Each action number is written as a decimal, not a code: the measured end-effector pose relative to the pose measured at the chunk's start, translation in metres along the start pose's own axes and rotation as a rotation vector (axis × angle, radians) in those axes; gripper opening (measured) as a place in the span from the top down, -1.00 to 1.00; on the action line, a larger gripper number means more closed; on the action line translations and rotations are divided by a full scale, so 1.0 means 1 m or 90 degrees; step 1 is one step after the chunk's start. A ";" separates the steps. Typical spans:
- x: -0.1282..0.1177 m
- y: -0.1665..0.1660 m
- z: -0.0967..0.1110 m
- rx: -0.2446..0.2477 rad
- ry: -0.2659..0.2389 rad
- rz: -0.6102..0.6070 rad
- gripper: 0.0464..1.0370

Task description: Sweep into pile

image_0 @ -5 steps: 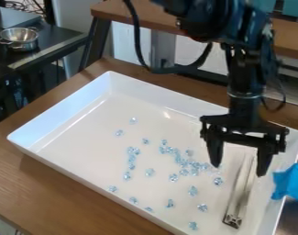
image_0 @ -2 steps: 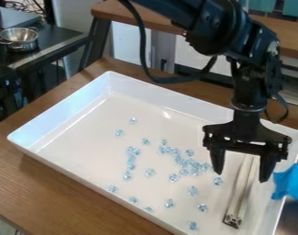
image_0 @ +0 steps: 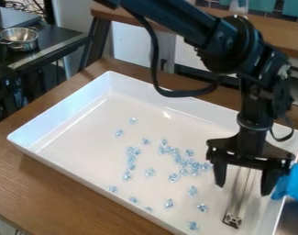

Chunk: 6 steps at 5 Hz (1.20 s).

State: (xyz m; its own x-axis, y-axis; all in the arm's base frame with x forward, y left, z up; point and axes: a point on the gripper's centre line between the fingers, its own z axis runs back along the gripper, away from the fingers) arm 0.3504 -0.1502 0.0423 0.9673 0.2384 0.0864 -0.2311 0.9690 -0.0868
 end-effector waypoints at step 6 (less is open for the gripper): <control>0.011 0.069 -0.001 0.034 0.061 -0.019 0.35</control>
State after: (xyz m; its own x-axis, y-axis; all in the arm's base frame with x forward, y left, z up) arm 0.3448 -0.0811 0.0361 0.9789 0.2040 -0.0075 -0.2041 0.9784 -0.0325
